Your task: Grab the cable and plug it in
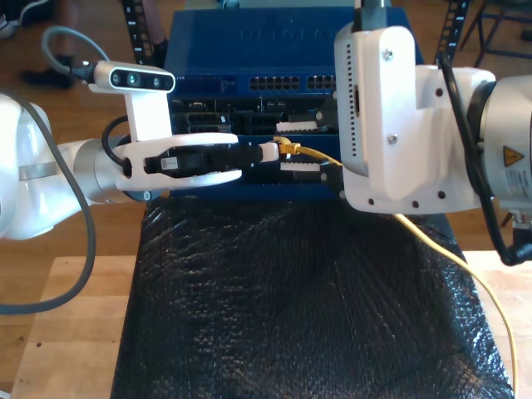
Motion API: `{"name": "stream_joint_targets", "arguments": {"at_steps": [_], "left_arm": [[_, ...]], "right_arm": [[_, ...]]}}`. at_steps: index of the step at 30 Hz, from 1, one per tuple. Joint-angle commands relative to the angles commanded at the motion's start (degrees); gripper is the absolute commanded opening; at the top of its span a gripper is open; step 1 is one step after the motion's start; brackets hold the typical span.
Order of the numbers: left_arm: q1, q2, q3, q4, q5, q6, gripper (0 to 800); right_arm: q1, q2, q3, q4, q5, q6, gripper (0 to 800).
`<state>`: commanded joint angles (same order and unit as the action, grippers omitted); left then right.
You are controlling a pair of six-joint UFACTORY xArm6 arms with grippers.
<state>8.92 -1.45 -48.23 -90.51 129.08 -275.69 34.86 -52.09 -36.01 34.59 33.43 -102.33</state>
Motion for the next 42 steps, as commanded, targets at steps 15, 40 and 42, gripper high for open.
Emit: {"name": "stream_joint_targets", "arguments": {"at_steps": [15, 40, 42], "left_arm": [[0.0, 0.0, -0.1, 0.0, 0.8, -0.1, 21], [0.0, 0.1, -0.1, -0.1, 0.8, -0.2, 32], [0.0, 0.1, -0.1, -0.1, 0.9, -0.3, 40]], "right_arm": [[0.0, 0.0, 0.0, 0.0, 0.0, 0.2, 175], [0.0, -0.4, 0.0, 0.0, 0.1, 0.4, 90], [0.0, -0.4, 0.0, 0.0, 0.1, 0.4, 47]]}}
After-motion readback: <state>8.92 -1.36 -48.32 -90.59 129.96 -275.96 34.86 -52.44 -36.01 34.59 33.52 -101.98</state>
